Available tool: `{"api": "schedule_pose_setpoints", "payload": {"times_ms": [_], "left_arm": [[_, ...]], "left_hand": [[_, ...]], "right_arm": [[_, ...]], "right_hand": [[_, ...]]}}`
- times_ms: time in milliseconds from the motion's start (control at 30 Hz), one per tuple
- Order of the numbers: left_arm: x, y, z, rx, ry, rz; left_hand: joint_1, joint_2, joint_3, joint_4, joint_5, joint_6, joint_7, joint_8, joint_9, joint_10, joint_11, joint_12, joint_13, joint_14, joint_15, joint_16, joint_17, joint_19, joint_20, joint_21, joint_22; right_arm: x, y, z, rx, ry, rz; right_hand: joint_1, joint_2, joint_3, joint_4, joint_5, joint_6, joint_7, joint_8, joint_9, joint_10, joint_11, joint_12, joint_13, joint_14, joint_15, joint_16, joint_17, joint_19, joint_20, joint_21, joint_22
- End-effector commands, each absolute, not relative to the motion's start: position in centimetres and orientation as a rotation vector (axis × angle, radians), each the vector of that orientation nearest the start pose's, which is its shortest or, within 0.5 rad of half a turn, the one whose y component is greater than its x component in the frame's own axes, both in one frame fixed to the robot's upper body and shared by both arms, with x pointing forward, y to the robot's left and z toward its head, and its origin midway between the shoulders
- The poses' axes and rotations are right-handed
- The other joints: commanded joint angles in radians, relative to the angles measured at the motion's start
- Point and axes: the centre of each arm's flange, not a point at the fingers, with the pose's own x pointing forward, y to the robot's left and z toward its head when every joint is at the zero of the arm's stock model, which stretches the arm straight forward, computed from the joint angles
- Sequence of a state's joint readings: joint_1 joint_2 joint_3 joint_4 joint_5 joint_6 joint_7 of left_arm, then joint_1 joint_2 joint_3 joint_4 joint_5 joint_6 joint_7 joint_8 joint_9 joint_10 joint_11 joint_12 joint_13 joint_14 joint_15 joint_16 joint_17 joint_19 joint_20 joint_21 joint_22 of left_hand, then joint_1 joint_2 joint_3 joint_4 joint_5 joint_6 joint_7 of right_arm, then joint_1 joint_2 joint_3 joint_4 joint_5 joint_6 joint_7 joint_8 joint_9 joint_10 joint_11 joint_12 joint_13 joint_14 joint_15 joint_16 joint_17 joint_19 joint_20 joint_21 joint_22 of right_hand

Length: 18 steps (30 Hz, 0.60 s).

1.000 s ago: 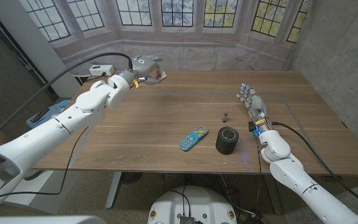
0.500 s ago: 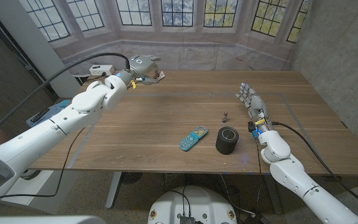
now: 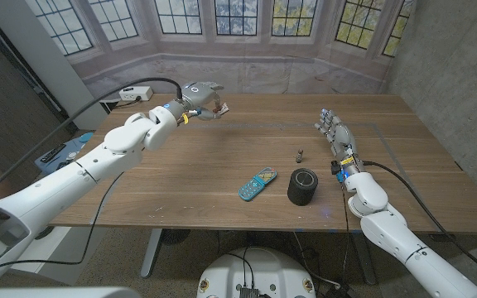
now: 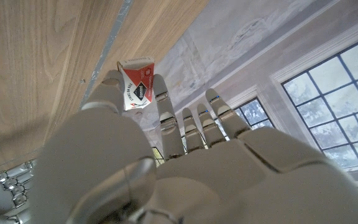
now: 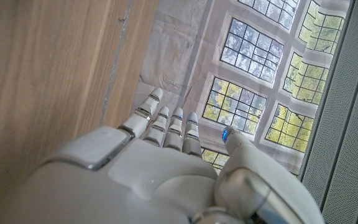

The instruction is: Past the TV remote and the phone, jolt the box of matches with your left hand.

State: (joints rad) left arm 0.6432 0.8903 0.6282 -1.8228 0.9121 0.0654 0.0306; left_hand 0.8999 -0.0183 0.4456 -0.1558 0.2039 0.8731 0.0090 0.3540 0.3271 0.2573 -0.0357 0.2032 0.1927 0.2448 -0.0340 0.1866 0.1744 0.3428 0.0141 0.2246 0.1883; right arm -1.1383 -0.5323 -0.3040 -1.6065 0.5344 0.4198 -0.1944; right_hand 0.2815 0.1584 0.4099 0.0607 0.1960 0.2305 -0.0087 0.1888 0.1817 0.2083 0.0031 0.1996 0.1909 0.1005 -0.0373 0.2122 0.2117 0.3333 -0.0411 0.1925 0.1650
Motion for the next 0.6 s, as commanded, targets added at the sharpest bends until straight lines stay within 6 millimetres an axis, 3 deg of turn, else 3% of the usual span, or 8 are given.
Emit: {"api": "schedule_pose_setpoints", "payload": {"times_ms": [33,600], "left_arm": [[57.3,18.3,7.3,1.837,-0.929,0.075],[57.3,15.3,4.8,1.814,-0.95,-0.076]], "left_hand": [[0.043,0.05,0.005,0.001,0.004,0.004,-0.003,0.0,0.003,0.007,-0.001,0.0,0.003,0.003,0.002,-0.001,0.006,0.004,-0.002,0.001,0.002],[0.041,0.05,0.006,0.002,0.004,0.001,-0.002,-0.002,0.004,0.005,0.003,-0.001,0.003,0.001,0.003,-0.002,0.005,0.002,-0.001,0.0,0.002]], "right_arm": [[57.5,-27.8,-6.5,0.071,-0.714,0.107],[57.9,-27.4,-6.4,0.083,-0.716,0.118]], "right_hand": [[-0.001,-0.002,0.0,-0.006,0.0,0.004,0.004,0.003,0.001,0.01,0.0,0.0,0.0,0.008,-0.02,0.004,0.003,0.011,-0.061,0.002,0.004],[-0.001,-0.001,0.0,-0.008,0.0,0.007,0.003,0.004,0.001,0.011,0.002,-0.001,0.0,0.009,-0.021,0.004,0.003,0.012,-0.062,0.002,0.004]]}}
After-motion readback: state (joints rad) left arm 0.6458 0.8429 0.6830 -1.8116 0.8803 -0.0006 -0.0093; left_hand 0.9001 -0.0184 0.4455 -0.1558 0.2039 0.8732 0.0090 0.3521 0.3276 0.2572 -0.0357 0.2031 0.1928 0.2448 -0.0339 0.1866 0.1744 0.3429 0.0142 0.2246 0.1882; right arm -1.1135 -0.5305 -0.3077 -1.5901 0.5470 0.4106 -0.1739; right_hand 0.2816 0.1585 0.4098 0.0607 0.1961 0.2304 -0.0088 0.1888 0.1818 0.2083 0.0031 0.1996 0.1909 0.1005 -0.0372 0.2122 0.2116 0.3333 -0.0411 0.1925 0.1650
